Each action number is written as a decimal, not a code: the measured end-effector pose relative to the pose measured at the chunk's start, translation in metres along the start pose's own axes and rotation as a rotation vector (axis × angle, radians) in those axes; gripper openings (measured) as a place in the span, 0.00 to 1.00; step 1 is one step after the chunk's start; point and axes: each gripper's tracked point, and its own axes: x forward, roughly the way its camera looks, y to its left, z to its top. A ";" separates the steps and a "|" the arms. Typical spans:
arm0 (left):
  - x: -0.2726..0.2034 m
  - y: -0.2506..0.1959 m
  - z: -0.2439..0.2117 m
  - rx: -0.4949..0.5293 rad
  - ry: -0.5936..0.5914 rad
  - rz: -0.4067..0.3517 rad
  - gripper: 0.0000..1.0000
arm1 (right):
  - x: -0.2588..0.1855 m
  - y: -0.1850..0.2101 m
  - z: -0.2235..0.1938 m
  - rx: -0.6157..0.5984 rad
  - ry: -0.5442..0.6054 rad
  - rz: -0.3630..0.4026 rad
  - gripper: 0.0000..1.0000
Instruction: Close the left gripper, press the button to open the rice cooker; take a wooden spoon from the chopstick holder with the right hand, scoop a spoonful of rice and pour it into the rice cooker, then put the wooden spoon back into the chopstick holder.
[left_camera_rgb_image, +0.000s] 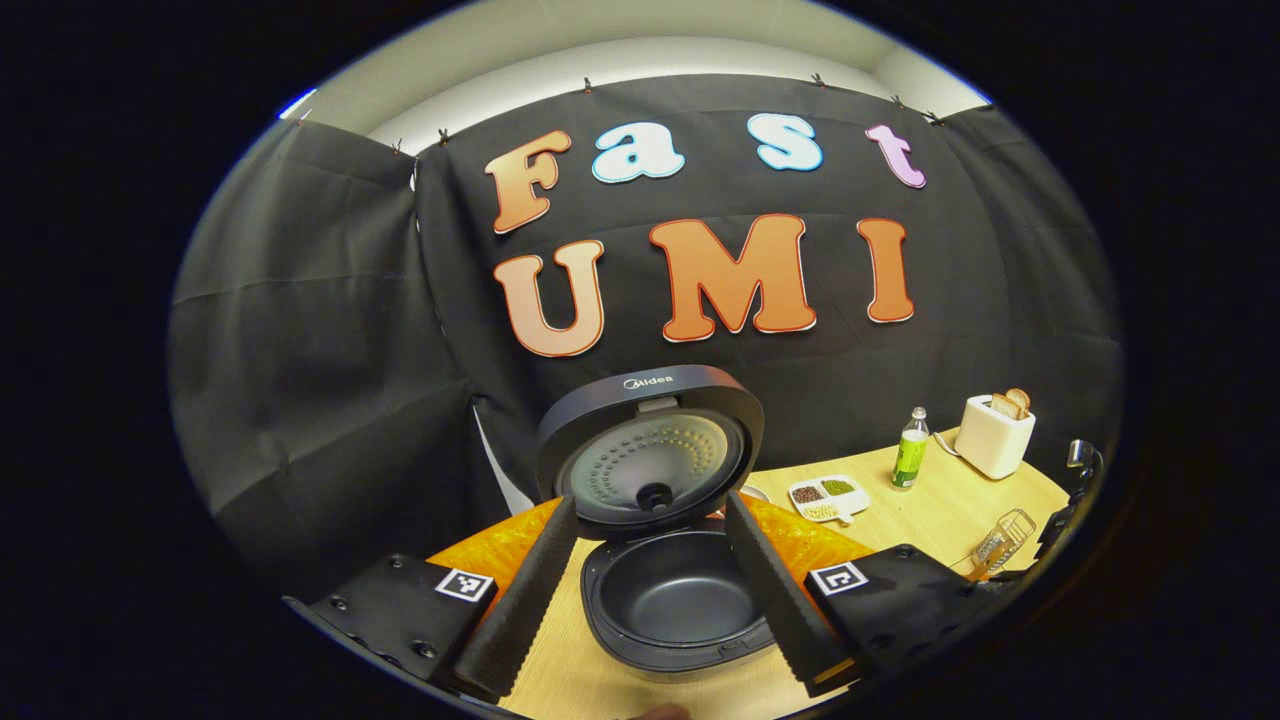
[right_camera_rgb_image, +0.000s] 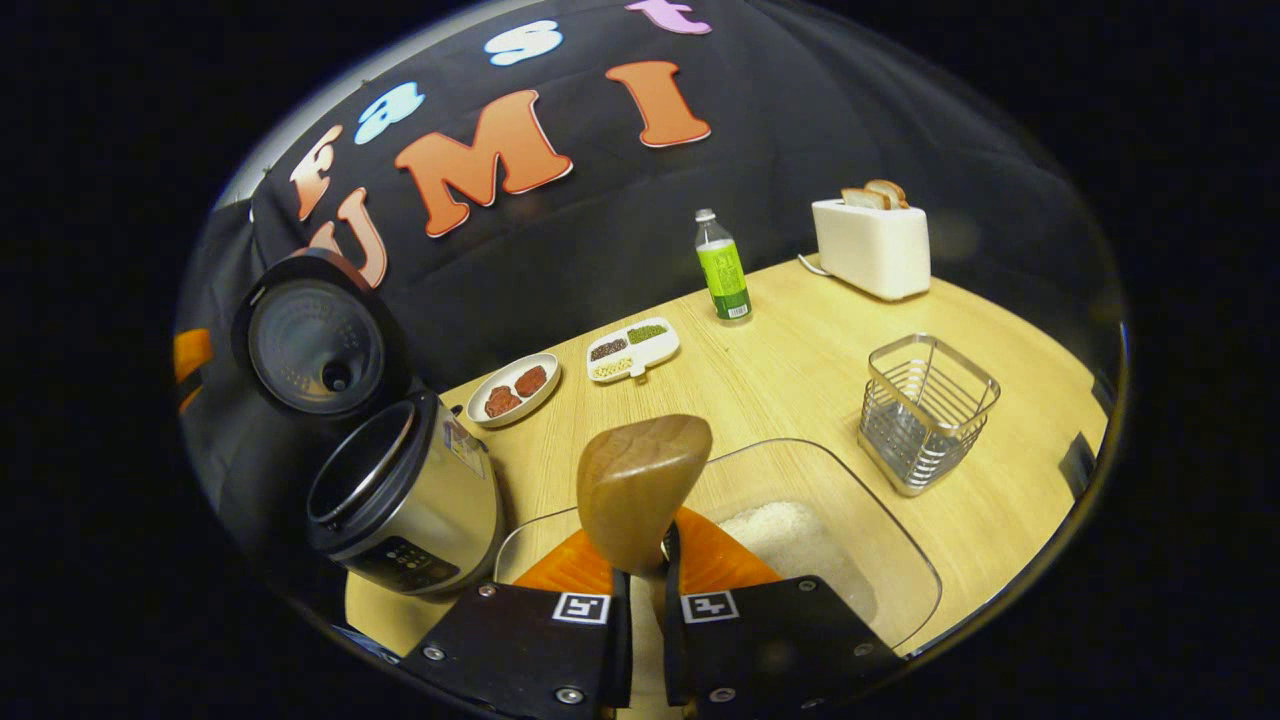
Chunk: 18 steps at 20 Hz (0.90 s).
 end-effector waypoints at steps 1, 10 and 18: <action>0.001 0.001 -0.001 0.004 0.001 -0.002 0.99 | 0.001 0.002 -0.001 0.047 0.013 0.016 0.12; 0.000 0.014 -0.008 0.001 0.019 0.015 0.99 | 0.010 0.017 -0.008 0.277 0.103 0.112 0.12; -0.006 0.011 -0.007 -0.001 0.022 0.029 0.99 | 0.007 0.024 -0.010 0.481 0.198 0.233 0.12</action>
